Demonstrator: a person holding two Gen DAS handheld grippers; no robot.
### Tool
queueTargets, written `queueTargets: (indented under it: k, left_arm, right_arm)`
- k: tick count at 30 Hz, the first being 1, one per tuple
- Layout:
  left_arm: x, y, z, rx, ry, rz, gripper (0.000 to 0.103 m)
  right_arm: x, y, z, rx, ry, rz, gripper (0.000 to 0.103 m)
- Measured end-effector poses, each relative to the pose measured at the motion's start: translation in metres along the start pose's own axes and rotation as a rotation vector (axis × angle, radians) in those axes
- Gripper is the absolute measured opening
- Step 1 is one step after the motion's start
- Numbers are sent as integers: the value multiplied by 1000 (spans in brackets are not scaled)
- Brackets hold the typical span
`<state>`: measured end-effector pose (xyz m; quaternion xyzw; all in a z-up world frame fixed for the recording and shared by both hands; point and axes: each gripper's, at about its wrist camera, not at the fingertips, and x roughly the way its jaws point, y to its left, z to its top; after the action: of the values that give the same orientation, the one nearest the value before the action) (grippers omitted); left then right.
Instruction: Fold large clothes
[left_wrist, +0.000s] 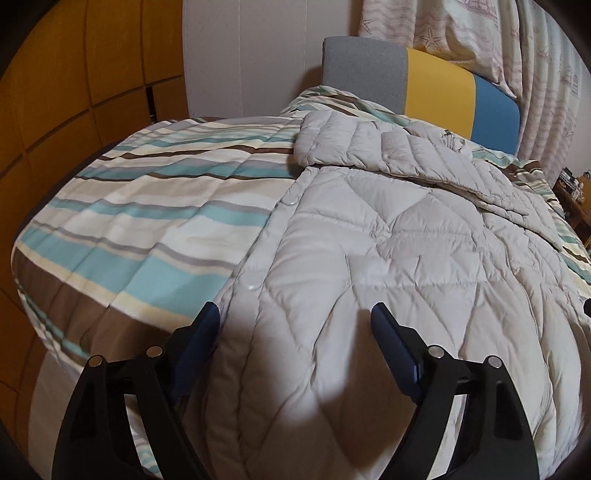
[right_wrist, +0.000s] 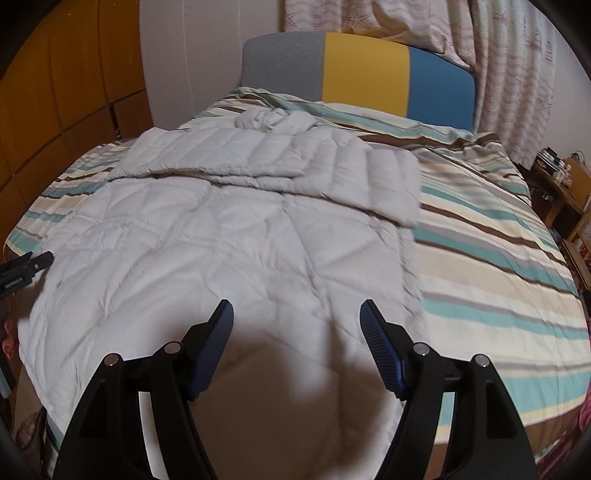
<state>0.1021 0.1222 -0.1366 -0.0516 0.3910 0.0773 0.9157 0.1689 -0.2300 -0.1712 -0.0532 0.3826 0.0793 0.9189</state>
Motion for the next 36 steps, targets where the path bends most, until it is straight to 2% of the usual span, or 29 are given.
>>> queueTargets:
  k: [3,11,13,18,22,26,28,29,30,31,32,33,36]
  left_arm:
    - [-4,1,-7,17,3,-1,76]
    - [-13,7,-24,24,6,-21,75]
    - [-15,8,-29,25,10,-25,70]
    - [-18,20,-42,-6,19,-25,70]
    - [-21,26,-53,-23,32,-69,70]
    - [-22,27,-61,-18,50,-95,66]
    - [-22,27,-66,-32,66,-112,58]
    - [-23,26,-67,-42,67,-119,53]
    - [-24,25,-68,-43,70,-126,43]
    - [-27,21,-68,-28,68,-132,32]
    - [-30,18,-67,-20,64,-135,26]
    - [-33,15,-64,-15,60,-147,20]
    - [-45,15,-51,-56,29,-194,15]
  right_arm:
    - [-9,-9,-11,9,7,-16,70]
    - [-28,-39,-39,88,36,-15,70]
    - [-33,-48,-47,114,44,-15,70]
    - [-46,-59,-67,142,64,15,70]
    - [-48,-61,-82,154,94,45,70]
    - [-45,-63,-100,192,135,76,70]
    - [-41,-66,-107,232,153,123,60]
    - [-38,-65,-107,249,159,158,46]
    - [-37,-64,-108,260,160,186,44]
    - [-38,-61,-106,250,153,187,37]
    - [-39,-60,-104,241,144,199,26]
    - [-41,-59,-101,241,129,209,19]
    - [-53,-62,-88,259,64,240,13]
